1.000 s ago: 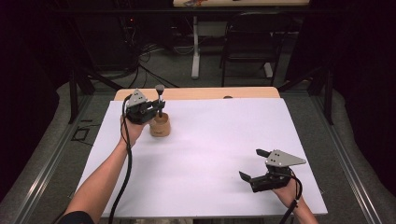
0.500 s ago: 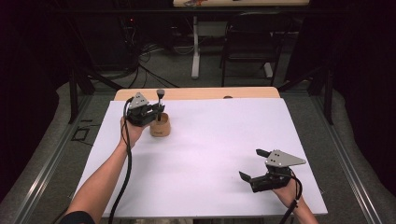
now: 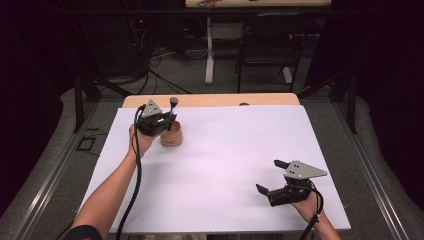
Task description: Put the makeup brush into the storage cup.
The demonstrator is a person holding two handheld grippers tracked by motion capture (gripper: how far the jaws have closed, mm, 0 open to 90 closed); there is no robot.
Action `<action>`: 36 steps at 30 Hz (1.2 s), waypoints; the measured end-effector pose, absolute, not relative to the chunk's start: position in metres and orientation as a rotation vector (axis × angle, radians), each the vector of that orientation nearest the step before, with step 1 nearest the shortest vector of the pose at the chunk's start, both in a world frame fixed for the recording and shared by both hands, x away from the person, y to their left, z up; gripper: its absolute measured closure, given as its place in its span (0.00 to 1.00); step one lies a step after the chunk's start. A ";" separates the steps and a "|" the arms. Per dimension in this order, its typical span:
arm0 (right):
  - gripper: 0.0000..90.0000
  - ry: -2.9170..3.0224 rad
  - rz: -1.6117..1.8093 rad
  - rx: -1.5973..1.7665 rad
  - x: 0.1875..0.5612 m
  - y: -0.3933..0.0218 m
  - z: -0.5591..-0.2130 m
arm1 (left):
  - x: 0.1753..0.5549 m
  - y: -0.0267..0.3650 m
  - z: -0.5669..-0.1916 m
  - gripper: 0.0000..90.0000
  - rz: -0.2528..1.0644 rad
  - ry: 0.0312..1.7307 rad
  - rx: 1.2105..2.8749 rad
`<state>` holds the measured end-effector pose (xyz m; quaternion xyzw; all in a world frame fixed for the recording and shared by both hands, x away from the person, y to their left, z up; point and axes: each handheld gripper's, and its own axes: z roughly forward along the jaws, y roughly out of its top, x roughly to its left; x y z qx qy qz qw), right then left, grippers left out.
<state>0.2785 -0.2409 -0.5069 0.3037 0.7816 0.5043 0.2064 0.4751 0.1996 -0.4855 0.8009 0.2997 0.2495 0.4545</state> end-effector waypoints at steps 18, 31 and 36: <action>0.00 2.181 1.402 0.854 0.279 -0.241 -0.507 | 0.471 0.202 -0.483 0.16 0.598 0.777 2.018; 0.00 2.181 1.401 0.862 0.279 -0.241 -0.507 | 0.451 0.203 -0.470 0.00 0.578 0.749 1.981; 0.00 2.185 1.400 0.864 0.279 -0.241 -0.507 | 0.440 0.205 -0.465 0.00 0.555 0.723 1.961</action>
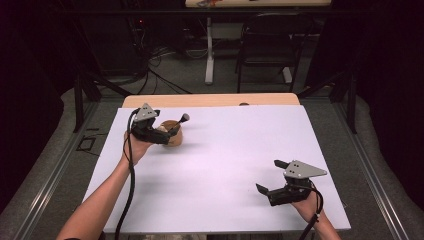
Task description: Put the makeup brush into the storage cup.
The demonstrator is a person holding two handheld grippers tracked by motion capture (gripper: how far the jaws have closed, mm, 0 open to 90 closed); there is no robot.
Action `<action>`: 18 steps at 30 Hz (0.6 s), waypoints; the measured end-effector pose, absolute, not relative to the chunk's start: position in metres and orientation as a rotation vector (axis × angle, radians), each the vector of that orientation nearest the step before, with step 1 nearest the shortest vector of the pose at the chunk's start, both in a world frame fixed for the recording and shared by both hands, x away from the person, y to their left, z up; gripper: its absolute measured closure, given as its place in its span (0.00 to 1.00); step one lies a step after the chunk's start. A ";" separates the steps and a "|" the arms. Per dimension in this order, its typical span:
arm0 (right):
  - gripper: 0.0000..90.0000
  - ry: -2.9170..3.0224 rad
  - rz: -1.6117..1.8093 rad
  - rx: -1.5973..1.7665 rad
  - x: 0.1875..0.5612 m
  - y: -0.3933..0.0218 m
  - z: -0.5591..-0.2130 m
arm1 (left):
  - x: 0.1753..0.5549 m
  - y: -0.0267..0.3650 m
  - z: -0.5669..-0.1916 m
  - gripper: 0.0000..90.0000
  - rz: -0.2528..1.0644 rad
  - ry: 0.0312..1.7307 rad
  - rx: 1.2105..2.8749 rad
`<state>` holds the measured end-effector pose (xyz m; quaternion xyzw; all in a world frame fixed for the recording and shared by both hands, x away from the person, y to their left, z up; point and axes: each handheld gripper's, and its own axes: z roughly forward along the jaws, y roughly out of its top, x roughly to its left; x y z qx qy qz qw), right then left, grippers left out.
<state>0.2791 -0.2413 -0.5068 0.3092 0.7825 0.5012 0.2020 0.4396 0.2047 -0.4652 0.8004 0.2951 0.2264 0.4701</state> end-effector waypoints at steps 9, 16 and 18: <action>0.00 2.180 1.404 0.869 0.279 -0.241 -0.507 | 0.413 0.209 -0.458 0.00 0.538 0.686 1.917; 0.00 2.181 1.400 0.866 0.278 -0.241 -0.506 | 0.390 0.219 -0.453 0.00 0.526 0.672 1.878; 0.00 2.181 1.401 0.865 0.278 -0.241 -0.506 | 0.382 0.222 -0.453 0.00 0.521 0.674 1.866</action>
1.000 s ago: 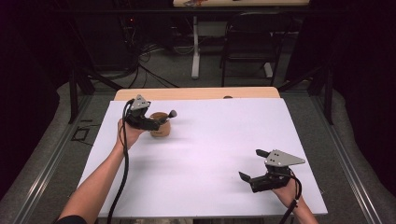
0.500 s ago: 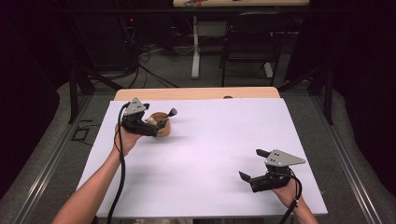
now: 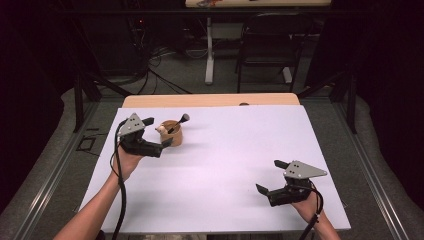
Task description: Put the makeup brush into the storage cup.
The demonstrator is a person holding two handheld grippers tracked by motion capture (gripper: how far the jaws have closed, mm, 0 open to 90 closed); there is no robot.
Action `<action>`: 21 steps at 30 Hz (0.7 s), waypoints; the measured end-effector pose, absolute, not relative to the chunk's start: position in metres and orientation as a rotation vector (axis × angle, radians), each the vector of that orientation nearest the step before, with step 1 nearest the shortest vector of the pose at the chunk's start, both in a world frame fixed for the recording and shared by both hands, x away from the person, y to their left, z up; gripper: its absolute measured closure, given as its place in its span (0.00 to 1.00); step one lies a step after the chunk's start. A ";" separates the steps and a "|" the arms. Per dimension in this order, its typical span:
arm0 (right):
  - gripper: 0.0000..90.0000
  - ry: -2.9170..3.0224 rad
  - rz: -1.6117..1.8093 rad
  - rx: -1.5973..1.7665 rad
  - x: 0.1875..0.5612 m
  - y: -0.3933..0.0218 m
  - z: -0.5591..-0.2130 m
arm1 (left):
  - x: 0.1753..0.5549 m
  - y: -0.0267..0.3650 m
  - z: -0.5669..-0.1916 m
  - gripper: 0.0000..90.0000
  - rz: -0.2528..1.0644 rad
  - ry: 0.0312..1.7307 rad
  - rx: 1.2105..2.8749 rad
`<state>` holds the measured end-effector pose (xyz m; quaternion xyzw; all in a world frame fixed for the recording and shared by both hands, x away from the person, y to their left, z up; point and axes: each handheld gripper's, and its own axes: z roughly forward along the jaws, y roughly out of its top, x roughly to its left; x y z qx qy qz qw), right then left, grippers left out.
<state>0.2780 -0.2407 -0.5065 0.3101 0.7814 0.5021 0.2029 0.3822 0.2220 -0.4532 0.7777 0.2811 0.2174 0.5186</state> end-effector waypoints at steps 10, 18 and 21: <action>0.00 2.184 1.395 0.858 0.278 -0.240 -0.507 | 0.346 0.236 -0.454 0.00 0.508 0.660 1.819; 0.00 2.180 1.399 0.859 0.277 -0.240 -0.507 | 0.318 0.241 -0.457 0.00 0.525 0.620 1.806; 0.00 2.180 1.400 0.856 0.277 -0.239 -0.507 | 0.308 0.243 -0.459 0.00 0.523 0.607 1.806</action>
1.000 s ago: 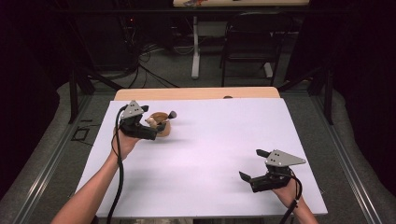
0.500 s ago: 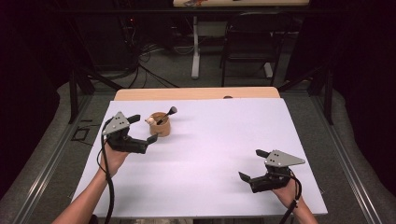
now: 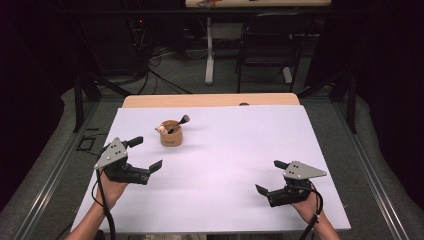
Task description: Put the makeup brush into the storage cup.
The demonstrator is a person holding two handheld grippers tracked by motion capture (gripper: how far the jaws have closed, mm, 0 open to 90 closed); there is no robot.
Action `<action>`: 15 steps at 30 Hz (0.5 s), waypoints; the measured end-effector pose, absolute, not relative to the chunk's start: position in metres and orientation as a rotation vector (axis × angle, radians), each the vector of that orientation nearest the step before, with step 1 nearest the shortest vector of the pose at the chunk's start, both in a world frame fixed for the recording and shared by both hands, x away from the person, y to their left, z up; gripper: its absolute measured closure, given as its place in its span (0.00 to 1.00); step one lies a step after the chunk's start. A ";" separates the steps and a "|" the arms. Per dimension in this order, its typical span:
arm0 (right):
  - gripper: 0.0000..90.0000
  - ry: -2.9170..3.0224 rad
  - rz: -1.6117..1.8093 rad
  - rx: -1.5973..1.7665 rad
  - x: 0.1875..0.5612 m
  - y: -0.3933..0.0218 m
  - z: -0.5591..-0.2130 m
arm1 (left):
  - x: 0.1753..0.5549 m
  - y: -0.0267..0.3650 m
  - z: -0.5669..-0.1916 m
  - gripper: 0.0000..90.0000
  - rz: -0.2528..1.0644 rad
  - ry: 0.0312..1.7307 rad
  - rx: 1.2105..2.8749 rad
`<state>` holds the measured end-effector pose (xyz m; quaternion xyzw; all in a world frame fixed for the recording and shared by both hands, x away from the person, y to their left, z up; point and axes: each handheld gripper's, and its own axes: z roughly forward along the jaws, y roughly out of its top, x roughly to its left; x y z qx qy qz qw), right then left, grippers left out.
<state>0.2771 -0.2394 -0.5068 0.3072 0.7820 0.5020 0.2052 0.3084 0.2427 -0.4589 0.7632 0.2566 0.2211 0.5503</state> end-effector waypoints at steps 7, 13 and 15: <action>0.00 2.182 1.400 0.852 0.276 -0.238 -0.507 | 0.289 0.251 -0.469 0.00 0.516 0.615 1.781; 0.00 2.180 1.407 0.848 0.276 -0.238 -0.507 | 0.279 0.262 -0.483 0.00 0.504 0.643 1.753; 0.00 2.183 1.406 0.846 0.276 -0.238 -0.507 | 0.276 0.266 -0.487 0.00 0.503 0.649 1.745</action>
